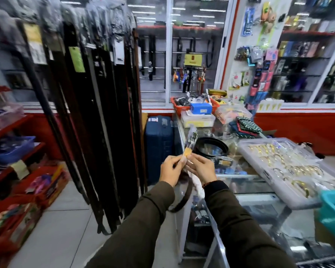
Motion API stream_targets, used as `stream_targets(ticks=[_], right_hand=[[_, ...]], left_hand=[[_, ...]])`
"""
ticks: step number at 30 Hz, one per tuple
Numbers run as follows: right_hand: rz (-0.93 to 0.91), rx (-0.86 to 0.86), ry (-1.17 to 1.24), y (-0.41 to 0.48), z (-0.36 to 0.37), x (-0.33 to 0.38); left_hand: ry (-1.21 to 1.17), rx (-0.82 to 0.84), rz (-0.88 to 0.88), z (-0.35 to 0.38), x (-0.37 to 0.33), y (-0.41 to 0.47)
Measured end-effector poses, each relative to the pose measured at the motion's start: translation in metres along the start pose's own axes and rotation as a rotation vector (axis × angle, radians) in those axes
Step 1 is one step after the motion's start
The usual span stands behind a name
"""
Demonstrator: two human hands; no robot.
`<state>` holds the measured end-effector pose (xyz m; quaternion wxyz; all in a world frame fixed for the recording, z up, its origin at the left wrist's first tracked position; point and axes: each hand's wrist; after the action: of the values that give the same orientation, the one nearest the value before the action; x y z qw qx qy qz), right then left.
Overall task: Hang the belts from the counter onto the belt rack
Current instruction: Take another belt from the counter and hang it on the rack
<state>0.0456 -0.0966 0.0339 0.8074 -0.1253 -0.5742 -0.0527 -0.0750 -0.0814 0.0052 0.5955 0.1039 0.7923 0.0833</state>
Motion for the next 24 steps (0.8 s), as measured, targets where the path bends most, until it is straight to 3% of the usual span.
stream_targets(ticks=[6, 10, 24], right_hand=[[-0.191, 0.227, 0.018, -0.007, 0.068, 0.029], [-0.26, 0.337, 0.044, -0.009, 0.113, 0.052], [-0.489, 0.657, 0.086, -0.043, 0.308, 0.146]], left_hand=[[-0.266, -0.215, -0.022, -0.071, -0.025, 0.021], [-0.388, -0.274, 0.012, -0.115, -0.046, 0.03], [-0.396, -0.582, 0.254, -0.291, -0.162, 0.04]])
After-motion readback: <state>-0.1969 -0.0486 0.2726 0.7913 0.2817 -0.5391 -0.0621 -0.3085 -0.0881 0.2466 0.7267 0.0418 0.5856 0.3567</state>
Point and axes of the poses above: each hand's wrist, its own y-axis towards the middle knuckle, its own z-axis out of the palm, x = y × z, and after that the axes turned 1 degree about -z, right-handed
